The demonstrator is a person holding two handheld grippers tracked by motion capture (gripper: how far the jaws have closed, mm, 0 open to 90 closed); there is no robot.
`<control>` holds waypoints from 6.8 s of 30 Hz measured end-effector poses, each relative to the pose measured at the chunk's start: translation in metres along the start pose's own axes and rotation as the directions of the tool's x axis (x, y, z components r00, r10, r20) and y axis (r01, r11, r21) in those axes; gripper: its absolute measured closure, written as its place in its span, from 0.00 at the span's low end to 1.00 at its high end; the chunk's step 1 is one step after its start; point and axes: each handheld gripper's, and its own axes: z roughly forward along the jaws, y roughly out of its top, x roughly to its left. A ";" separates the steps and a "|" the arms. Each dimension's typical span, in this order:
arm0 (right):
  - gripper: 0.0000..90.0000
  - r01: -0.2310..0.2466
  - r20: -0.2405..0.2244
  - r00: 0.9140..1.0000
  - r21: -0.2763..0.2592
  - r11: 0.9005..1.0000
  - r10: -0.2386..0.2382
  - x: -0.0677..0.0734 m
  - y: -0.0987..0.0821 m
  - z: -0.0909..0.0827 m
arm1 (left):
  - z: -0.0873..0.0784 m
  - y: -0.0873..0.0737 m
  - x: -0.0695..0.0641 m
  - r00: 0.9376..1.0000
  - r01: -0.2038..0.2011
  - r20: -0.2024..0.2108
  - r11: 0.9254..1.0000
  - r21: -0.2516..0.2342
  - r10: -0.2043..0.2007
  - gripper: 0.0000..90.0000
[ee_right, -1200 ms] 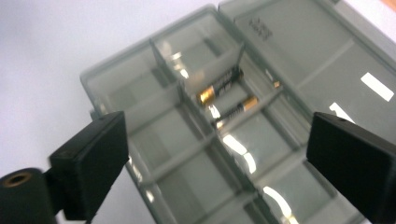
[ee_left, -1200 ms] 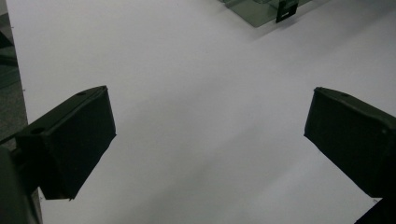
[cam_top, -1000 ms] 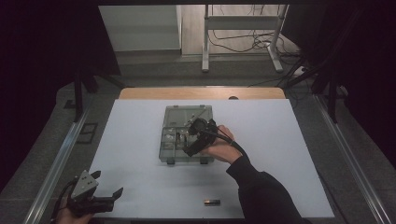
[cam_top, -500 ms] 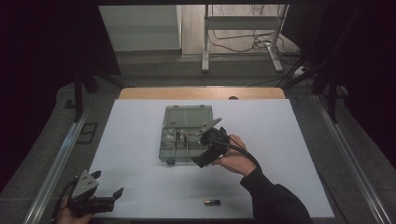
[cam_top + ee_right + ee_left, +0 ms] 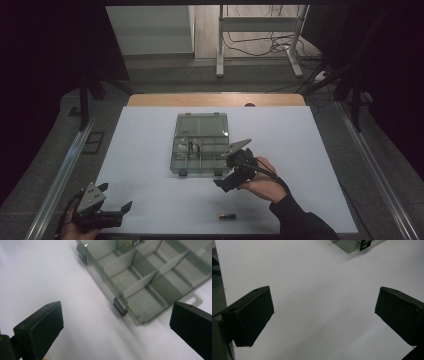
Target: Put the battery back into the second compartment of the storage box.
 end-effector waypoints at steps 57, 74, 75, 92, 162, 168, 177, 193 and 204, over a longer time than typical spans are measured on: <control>0.86 0.168 -0.136 0.980 0.160 0.973 -0.147 0.061 -0.066 0.005 | 0.000 0.000 -0.003 0.999 -0.033 0.001 0.999 0.000 0.033 0.02; 0.86 0.099 -0.080 0.992 0.066 0.993 -0.094 0.049 -0.056 -0.012 | 0.000 0.000 -0.002 1.000 -0.030 0.006 1.000 0.002 0.030 0.02; 0.86 0.094 -0.078 0.993 0.064 0.994 -0.089 0.049 -0.056 -0.013 | 0.000 0.000 -0.002 1.000 -0.027 0.006 1.000 0.002 0.027 0.02; 0.86 0.052 -0.042 0.998 0.017 0.999 -0.051 0.039 -0.043 -0.016 | 0.000 0.000 0.000 1.000 -0.010 0.012 1.000 0.004 0.010 0.02; 0.86 -0.031 0.004 1.000 0.004 1.000 0.031 -0.013 0.102 0.046 | 0.000 0.000 0.001 1.000 -0.002 0.016 1.000 0.000 0.002 0.02; 0.86 -0.064 0.032 0.998 0.021 0.998 0.063 -0.023 0.108 0.059 | 0.000 0.000 0.001 1.000 -0.002 0.017 1.000 -0.001 0.002 0.02; 0.86 -0.111 0.060 0.992 0.040 0.993 0.109 -0.034 0.111 0.079 | 0.000 0.000 0.001 1.000 -0.006 0.017 1.000 -0.001 0.006 0.02; 0.55 -0.118 0.085 0.989 -0.005 0.993 0.118 -0.030 0.117 0.086 | 0.000 -0.001 0.000 1.000 -0.013 0.019 1.000 -0.004 0.013 0.02; 0.23 -0.022 -0.006 1.000 -0.036 0.999 0.021 -0.026 0.107 0.066 | 0.000 0.000 0.000 1.000 -0.012 0.018 1.000 -0.001 0.012 0.02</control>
